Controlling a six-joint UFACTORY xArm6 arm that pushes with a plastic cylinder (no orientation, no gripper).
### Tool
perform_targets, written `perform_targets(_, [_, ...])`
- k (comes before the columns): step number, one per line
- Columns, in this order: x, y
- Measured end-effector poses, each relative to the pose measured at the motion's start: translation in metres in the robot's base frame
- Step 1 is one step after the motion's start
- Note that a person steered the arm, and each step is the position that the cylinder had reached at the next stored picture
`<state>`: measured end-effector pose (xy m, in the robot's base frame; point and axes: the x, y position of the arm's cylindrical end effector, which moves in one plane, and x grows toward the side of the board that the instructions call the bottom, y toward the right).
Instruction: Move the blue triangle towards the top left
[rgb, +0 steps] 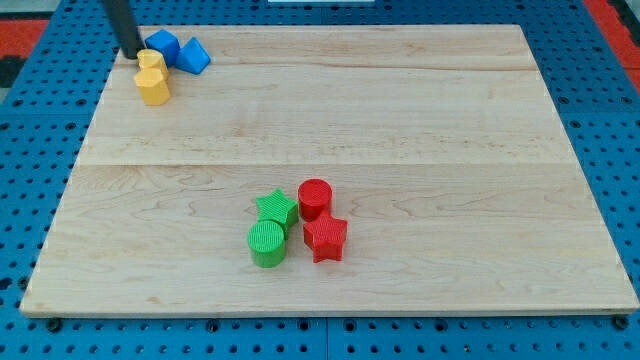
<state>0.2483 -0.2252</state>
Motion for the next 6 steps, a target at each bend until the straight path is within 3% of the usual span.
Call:
perform_targets(1, [0.043, 0.063])
perform_targets(2, [0.093, 0.086])
perform_targets(3, [0.095, 0.109])
perform_targets(4, [0.069, 0.12])
perform_targets(5, [0.064, 0.083])
perform_targets(6, [0.056, 0.082])
